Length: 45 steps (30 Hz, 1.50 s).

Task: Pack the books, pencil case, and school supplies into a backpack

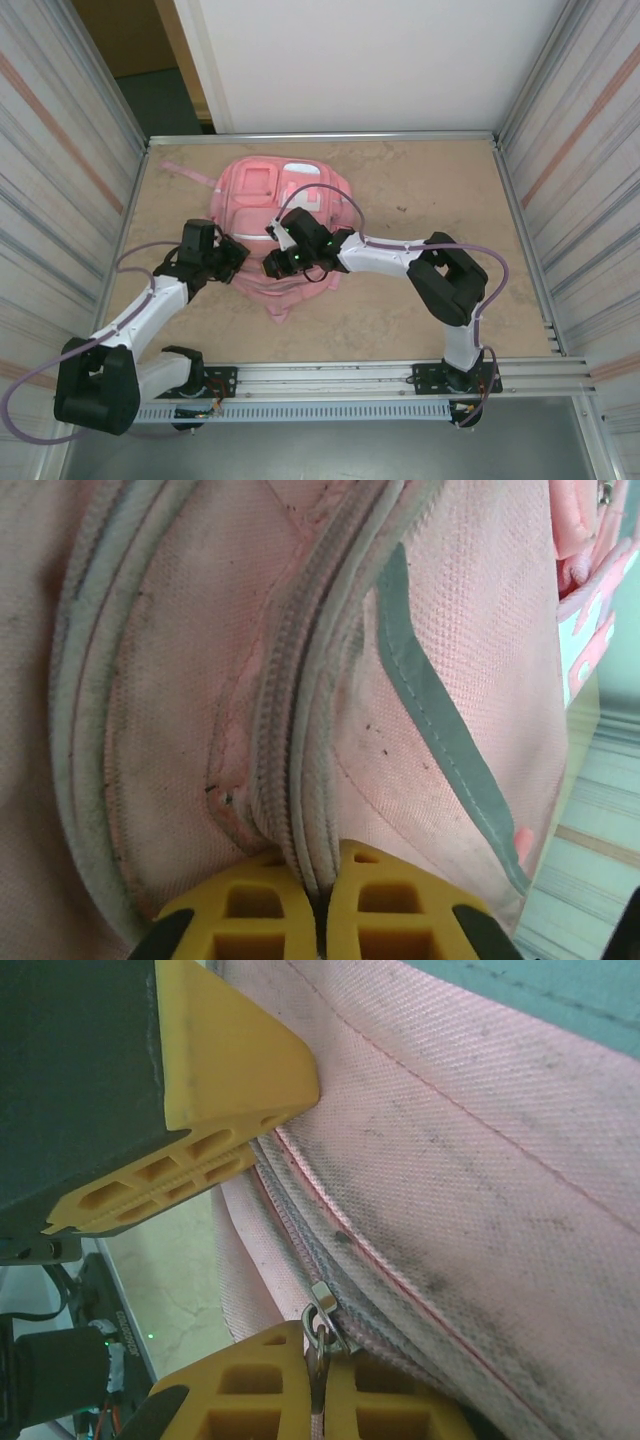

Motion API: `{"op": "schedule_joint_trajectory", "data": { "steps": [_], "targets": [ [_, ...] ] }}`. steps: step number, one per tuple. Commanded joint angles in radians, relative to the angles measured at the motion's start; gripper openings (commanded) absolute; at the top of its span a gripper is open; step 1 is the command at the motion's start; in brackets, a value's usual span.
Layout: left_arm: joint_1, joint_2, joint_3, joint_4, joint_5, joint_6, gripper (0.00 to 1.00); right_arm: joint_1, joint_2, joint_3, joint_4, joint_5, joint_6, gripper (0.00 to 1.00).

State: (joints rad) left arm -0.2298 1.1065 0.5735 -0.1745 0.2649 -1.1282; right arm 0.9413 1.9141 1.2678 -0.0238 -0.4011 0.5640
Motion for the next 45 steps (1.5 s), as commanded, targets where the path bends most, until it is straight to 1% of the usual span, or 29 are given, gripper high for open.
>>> {"op": "schedule_joint_trajectory", "data": {
  "steps": [1,3,6,9,11,14,15,17,18,19,20,22,24,27,29,32,34,36,39,41,44,45],
  "targets": [
    [0.021,-0.011,0.016,0.011,-0.015,0.071,0.00,-0.011,-0.064,-0.041,0.011,-0.031,-0.043,0.00],
    [0.048,-0.007,0.030,-0.011,0.008,0.104,0.00,-0.049,-0.085,-0.069,-0.023,-0.027,-0.060,0.00],
    [0.083,0.023,0.064,-0.035,0.078,0.159,0.00,-0.089,-0.136,-0.126,-0.037,0.008,-0.086,0.00],
    [0.106,0.063,0.106,-0.067,0.111,0.230,0.00,-0.107,-0.159,-0.154,-0.054,0.024,-0.115,0.00],
    [0.117,0.097,0.137,-0.069,0.103,0.284,0.00,-0.102,-0.161,-0.147,-0.064,0.027,-0.121,0.00],
    [0.133,0.185,0.223,-0.102,0.105,0.358,0.00,-0.070,-0.151,-0.146,-0.028,0.044,-0.119,0.00],
    [0.139,0.218,0.252,-0.114,0.111,0.369,0.00,-0.057,-0.141,-0.137,-0.020,0.049,-0.120,0.00],
    [0.156,0.260,0.280,-0.108,0.123,0.319,0.01,-0.036,-0.116,-0.107,-0.017,0.044,-0.114,0.00],
    [0.164,0.271,0.275,-0.075,0.134,0.285,0.13,-0.024,-0.106,-0.087,-0.016,0.036,-0.104,0.00],
    [0.169,0.281,0.269,-0.030,0.151,0.246,0.27,-0.011,-0.105,-0.079,-0.001,0.033,-0.093,0.00],
    [0.169,0.290,0.269,0.012,0.172,0.223,0.30,0.003,-0.107,-0.080,0.026,0.032,-0.083,0.00],
    [0.168,0.308,0.292,0.040,0.211,0.214,0.37,0.022,-0.100,-0.075,0.063,0.032,-0.071,0.00],
    [0.168,0.310,0.311,0.018,0.228,0.218,0.43,0.030,-0.080,-0.055,0.081,0.023,-0.057,0.00],
    [0.161,0.257,0.279,-0.030,0.226,0.216,0.51,0.030,-0.063,-0.028,0.098,0.009,-0.046,0.00],
    [0.145,0.197,0.235,-0.103,0.187,0.174,0.57,0.030,-0.054,-0.025,0.123,0.012,-0.045,0.00],
    [0.133,0.113,0.115,-0.055,0.183,0.057,0.56,0.030,-0.021,0.004,0.137,-0.013,-0.045,0.00],
    [0.103,0.073,0.082,-0.027,0.173,0.012,0.53,0.035,0.002,0.031,0.138,-0.033,-0.034,0.00],
    [0.048,0.058,0.098,-0.044,0.142,0.011,0.50,0.044,0.019,0.044,0.155,-0.038,-0.029,0.00],
    [-0.026,0.067,0.127,-0.052,0.101,0.002,0.45,0.050,0.038,0.078,0.132,-0.027,-0.028,0.00],
    [-0.033,0.083,0.126,-0.028,0.087,0.001,0.34,0.047,0.030,0.071,0.130,-0.011,-0.020,0.00],
    [-0.001,0.118,0.124,-0.015,0.086,0.035,0.17,0.038,0.008,0.032,0.148,0.011,-0.027,0.00],
    [0.007,0.130,0.128,-0.011,0.088,0.048,0.10,0.035,0.004,0.026,0.137,0.019,-0.033,0.00]
  ]
}}
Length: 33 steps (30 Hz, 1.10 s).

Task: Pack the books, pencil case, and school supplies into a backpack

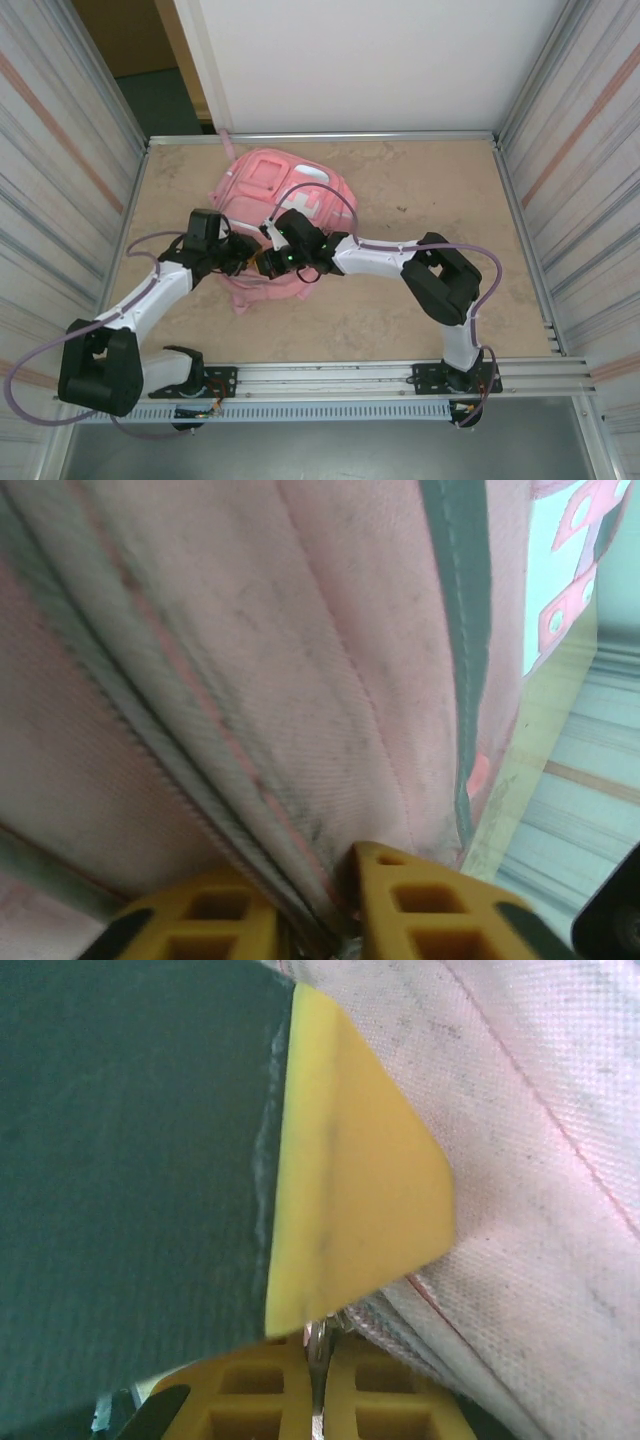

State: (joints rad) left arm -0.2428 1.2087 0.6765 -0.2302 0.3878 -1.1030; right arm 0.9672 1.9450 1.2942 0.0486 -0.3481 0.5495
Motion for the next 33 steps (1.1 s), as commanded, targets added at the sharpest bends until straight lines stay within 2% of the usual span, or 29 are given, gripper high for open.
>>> {"op": "schedule_joint_trajectory", "data": {
  "steps": [1,2,11,14,23,26,28,31,33],
  "targets": [
    [0.027,0.042,0.029,0.052,-0.025,0.030,0.04,0.004,-0.034,-0.007,0.046,-0.026,-0.024,0.00],
    [0.030,0.054,0.036,0.060,-0.009,0.036,0.00,0.000,-0.046,-0.016,0.033,-0.019,-0.028,0.00],
    [0.025,0.180,0.143,0.044,0.100,0.249,0.00,-0.089,-0.227,-0.208,-0.046,0.095,-0.067,0.00],
    [0.026,0.227,0.187,0.018,0.108,0.336,0.00,-0.089,-0.274,-0.261,-0.062,0.202,-0.088,0.00],
    [0.060,0.348,0.307,-0.013,0.096,0.415,0.00,-0.034,-0.252,-0.219,-0.080,0.225,-0.111,0.00],
    [0.074,0.356,0.319,-0.008,0.129,0.391,0.15,-0.010,-0.225,-0.192,-0.065,0.218,-0.090,0.00],
    [0.074,0.328,0.307,-0.002,0.127,0.377,0.33,0.008,-0.201,-0.179,-0.032,0.218,-0.079,0.00],
    [0.074,0.250,0.262,-0.046,0.062,0.330,0.49,0.019,-0.151,-0.132,-0.003,0.190,-0.053,0.00],
    [0.074,0.191,0.217,-0.100,-0.009,0.251,0.55,0.024,-0.134,-0.108,0.017,0.177,-0.042,0.00]
  ]
}}
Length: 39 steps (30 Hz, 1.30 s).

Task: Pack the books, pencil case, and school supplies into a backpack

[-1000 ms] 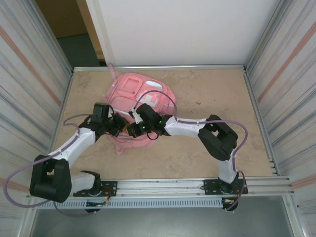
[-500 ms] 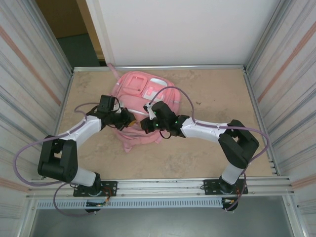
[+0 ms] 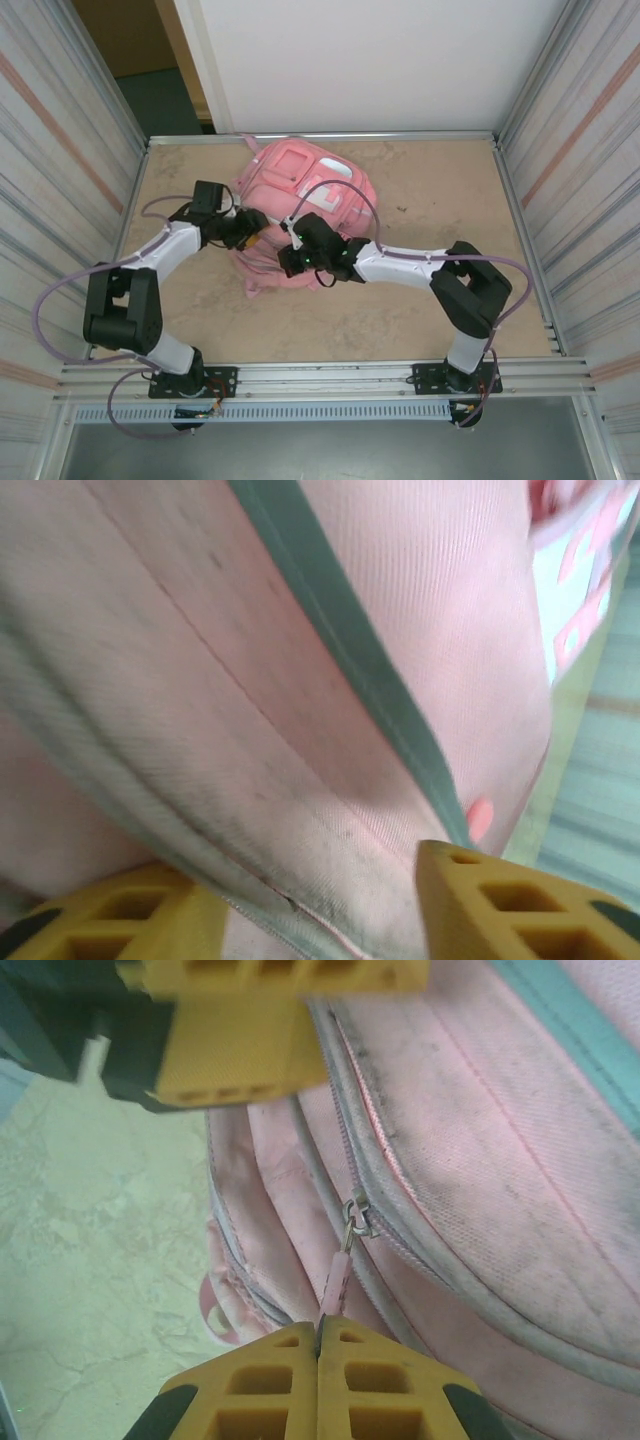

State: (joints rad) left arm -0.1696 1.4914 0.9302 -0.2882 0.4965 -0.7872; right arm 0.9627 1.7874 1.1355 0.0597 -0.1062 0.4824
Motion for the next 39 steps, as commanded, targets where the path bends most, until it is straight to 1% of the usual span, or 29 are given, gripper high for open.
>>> {"op": "schedule_joint_trajectory", "data": {
  "steps": [1,3,6,9,11,14,16,20,22,26,27,28,29,30,31,33,35,37,39],
  "targets": [
    [0.000,-0.119,-0.070,-0.034,-0.123,-0.096,0.56,0.034,0.030,0.056,0.021,-0.068,0.024,0.00],
    [-0.016,-0.153,-0.132,0.001,-0.120,-0.145,0.59,0.037,0.050,0.072,0.039,-0.085,0.019,0.00],
    [-0.053,-0.140,-0.168,0.043,-0.123,-0.184,0.59,0.048,0.086,0.121,0.003,-0.114,-0.009,0.00],
    [-0.082,-0.102,-0.162,0.079,-0.120,-0.200,0.52,0.063,0.087,0.126,-0.003,-0.114,-0.041,0.00],
    [-0.082,-0.088,-0.156,0.088,-0.140,-0.198,0.41,0.060,0.086,0.119,-0.013,-0.108,-0.051,0.00],
    [-0.073,-0.081,-0.142,0.077,-0.185,-0.182,0.31,0.041,0.057,0.084,-0.032,-0.100,-0.042,0.00],
    [-0.065,-0.071,-0.124,0.071,-0.188,-0.157,0.24,0.019,0.030,0.039,-0.028,-0.113,-0.035,0.00],
    [-0.060,-0.037,-0.093,0.068,-0.180,-0.124,0.06,-0.023,-0.035,-0.049,-0.054,-0.103,-0.026,0.00],
    [-0.055,-0.020,-0.090,0.084,-0.157,-0.122,0.00,-0.035,-0.077,-0.090,-0.075,-0.079,-0.030,0.00],
    [-0.047,-0.001,-0.076,0.083,-0.125,-0.111,0.00,-0.058,-0.124,-0.150,-0.099,-0.049,-0.047,0.00],
    [-0.045,-0.004,-0.076,0.083,-0.113,-0.123,0.03,-0.067,-0.133,-0.151,-0.113,-0.054,-0.046,0.00],
    [-0.044,-0.012,-0.080,0.084,-0.100,-0.137,0.18,-0.073,-0.143,-0.149,-0.124,-0.064,-0.044,0.00],
    [-0.044,-0.022,-0.085,0.085,-0.088,-0.144,0.28,-0.080,-0.154,-0.147,-0.130,-0.074,-0.044,0.00],
    [-0.044,-0.037,-0.086,0.083,-0.076,-0.147,0.34,-0.085,-0.167,-0.143,-0.134,-0.084,-0.044,0.00],
    [-0.044,-0.056,-0.082,0.073,-0.075,-0.143,0.38,-0.092,-0.175,-0.136,-0.133,-0.096,-0.044,0.01],
    [-0.044,-0.098,-0.070,0.039,-0.099,-0.126,0.44,-0.107,-0.176,-0.114,-0.134,-0.124,-0.041,0.05],
    [-0.044,-0.132,-0.051,-0.010,-0.148,-0.114,0.48,-0.130,-0.169,-0.100,-0.134,-0.148,-0.024,0.09],
    [-0.053,-0.145,-0.022,-0.049,-0.216,-0.104,0.50,-0.152,-0.172,-0.096,-0.114,-0.171,-0.010,0.10],
    [-0.074,-0.127,-0.007,-0.048,-0.261,-0.124,0.50,-0.155,-0.176,-0.100,-0.090,-0.173,-0.011,0.12]
  ]
}}
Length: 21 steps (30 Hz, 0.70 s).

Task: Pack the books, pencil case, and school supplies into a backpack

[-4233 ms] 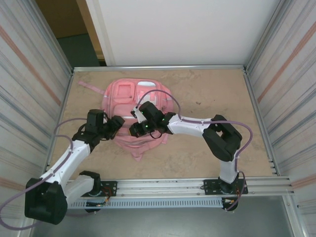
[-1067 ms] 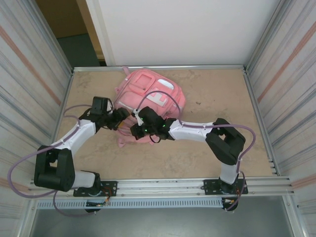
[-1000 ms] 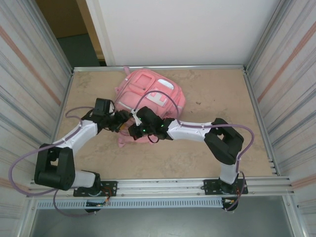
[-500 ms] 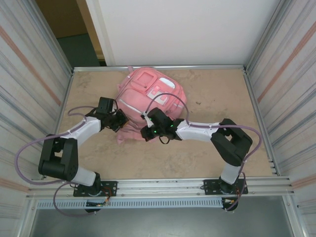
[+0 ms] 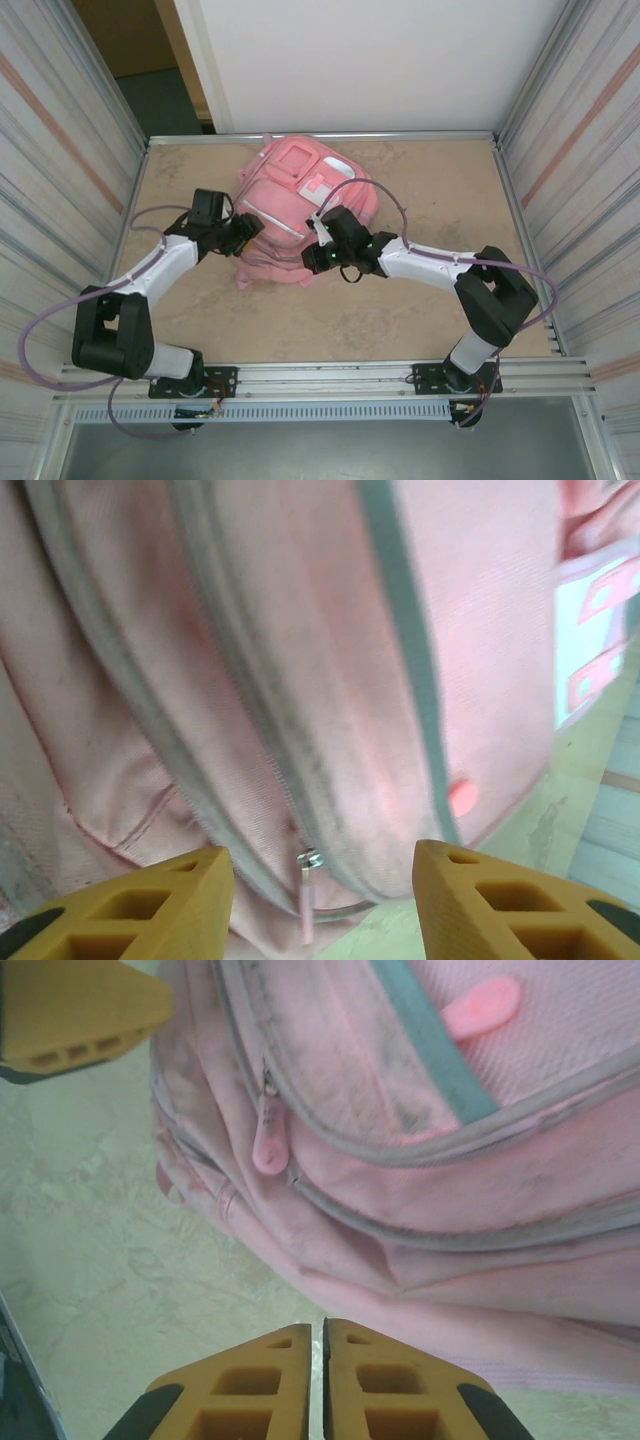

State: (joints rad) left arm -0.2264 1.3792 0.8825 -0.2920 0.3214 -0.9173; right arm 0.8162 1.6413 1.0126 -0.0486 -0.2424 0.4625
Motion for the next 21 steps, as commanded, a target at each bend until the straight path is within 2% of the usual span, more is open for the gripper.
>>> {"op": "schedule_joint_trajectory", "data": {
  "steps": [1,7,13,15,18,21],
  "targets": [
    [-0.022,0.006,0.044,-0.031,-0.098,-0.012,0.50,-0.009,-0.027,0.027,0.021,-0.034,0.005,0.12],
    [-0.029,0.133,0.048,0.043,-0.064,-0.096,0.47,-0.005,-0.025,0.032,0.027,-0.033,0.017,0.18],
    [-0.050,0.175,0.048,0.066,-0.109,-0.128,0.47,0.007,-0.035,-0.007,0.067,-0.023,0.049,0.24],
    [-0.048,0.194,0.063,0.080,-0.109,-0.135,0.36,0.024,-0.021,-0.011,0.083,-0.010,0.044,0.25],
    [-0.054,0.201,0.075,0.095,-0.060,-0.173,0.12,0.044,-0.001,0.016,0.055,0.014,0.044,0.30],
    [-0.082,0.158,0.095,0.049,-0.063,-0.171,0.04,0.059,0.004,0.022,0.056,0.021,0.029,0.36]
  ]
}}
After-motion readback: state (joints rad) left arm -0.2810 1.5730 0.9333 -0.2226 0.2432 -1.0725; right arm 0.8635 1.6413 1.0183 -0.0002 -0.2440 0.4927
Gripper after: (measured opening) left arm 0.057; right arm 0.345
